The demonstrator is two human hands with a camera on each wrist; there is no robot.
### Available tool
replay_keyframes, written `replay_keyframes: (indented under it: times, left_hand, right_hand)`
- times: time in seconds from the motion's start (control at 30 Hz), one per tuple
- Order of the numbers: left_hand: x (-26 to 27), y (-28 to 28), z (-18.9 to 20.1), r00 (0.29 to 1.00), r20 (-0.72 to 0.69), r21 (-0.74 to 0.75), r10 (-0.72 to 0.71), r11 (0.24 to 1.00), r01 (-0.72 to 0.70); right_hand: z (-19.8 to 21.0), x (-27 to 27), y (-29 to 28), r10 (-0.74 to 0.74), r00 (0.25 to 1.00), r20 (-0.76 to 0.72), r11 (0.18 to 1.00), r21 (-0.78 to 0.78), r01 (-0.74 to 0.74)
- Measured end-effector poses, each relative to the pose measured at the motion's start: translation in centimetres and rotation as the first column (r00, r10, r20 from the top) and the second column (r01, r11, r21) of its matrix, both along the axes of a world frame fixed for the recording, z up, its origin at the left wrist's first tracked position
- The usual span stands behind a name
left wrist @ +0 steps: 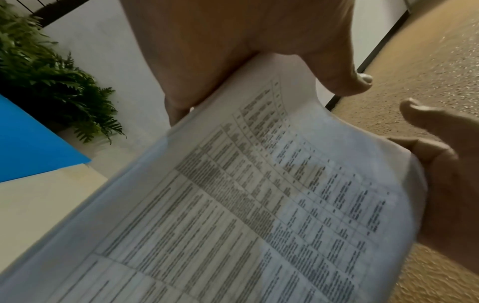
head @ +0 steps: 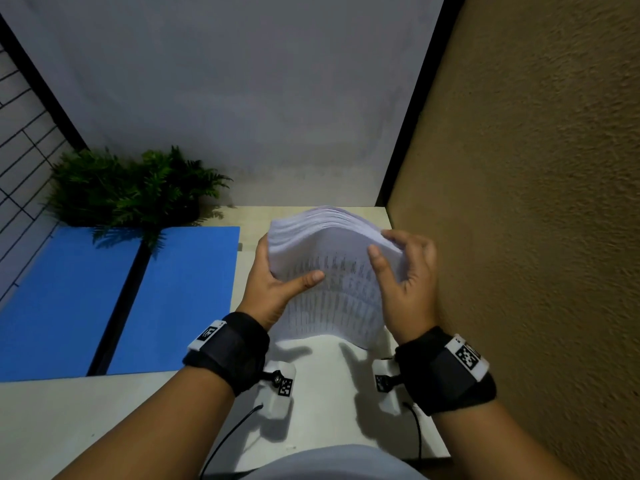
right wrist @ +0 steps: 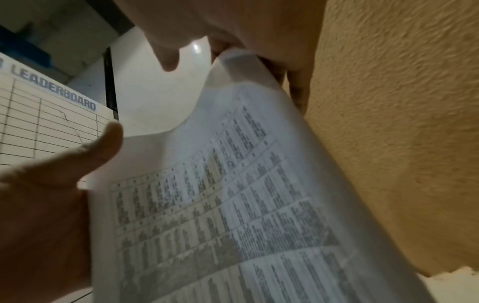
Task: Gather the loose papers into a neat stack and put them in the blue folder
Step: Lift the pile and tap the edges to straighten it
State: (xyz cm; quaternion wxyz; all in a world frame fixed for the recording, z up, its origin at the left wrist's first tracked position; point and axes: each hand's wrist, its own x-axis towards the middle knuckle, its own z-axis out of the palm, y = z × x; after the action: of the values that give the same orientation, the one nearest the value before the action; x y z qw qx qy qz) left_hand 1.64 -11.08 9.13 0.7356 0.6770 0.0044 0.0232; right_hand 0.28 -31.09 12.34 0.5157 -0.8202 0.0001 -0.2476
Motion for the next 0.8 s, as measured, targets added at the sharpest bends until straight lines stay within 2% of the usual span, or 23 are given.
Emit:
replay_keyframes:
  times: [0.1, 0.2, 0.3, 0.43, 0.53, 0.63, 0.67, 0.73, 0.8]
  left_hand:
    - [0.4, 0.0, -0.1, 1.000, -0.020, 0.018, -0.021, 1.000, 0.021]
    - [0.7, -0.1, -0.5, 0.999, -0.032, 0.013, -0.038, 0.999, 0.038]
    - [0.8, -0.3, -0.4, 0.999, -0.050, 0.018, -0.013, 1.000, 0.014]
    - [1.2, -0.3, -0.6, 0.997, -0.073, 0.028, -0.010, 1.000, 0.012]
    - [1.5, -0.4, -0.8, 0.995, -0.097, 0.044, -0.012, 0.999, 0.016]
    - [1.7, -0.6, -0.7, 0.992, -0.125, 0.007, 0.003, 1.000, -0.002]
    - [1.8, -0.7, -0.7, 0.991, -0.137, -0.011, 0.006, 1.000, -0.008]
    - [2.1, -0.8, -0.9, 0.985, -0.174, -0.027, 0.008, 1.000, -0.013]
    - [2.1, -0.9, -1.2, 0.976, -0.220, -0.018, -0.010, 1.000, 0.007]
  right_hand:
    - [0.0, 0.5, -0.3, -0.083, 0.995, -0.058, 0.990, 0.108, 0.089]
    - [0.1, 0.5, -0.3, -0.011, 1.000, -0.021, 0.999, 0.033, 0.012]
    - [0.3, 0.8, -0.5, -0.087, 0.993, -0.084, 0.993, 0.075, 0.094]
    - [-0.2, 1.0, -0.7, -0.016, 1.000, 0.006, 1.000, 0.008, 0.016]
    - [-0.4, 0.9, -0.9, -0.088, 0.996, -0.031, 0.994, 0.066, 0.089]
    - [-0.5, 0.7, -0.5, 0.000, 1.000, -0.011, 0.999, 0.046, 0.000]
    - [-0.7, 0.8, -0.7, -0.020, 0.999, -0.044, 0.995, 0.097, 0.024]
    - [-1.5, 1.5, -1.7, -0.026, 0.983, -0.184, 0.939, 0.332, 0.087]
    - [-2.6, 2.2, -2.5, 0.144, 0.942, -0.302, 0.865, 0.501, 0.028]
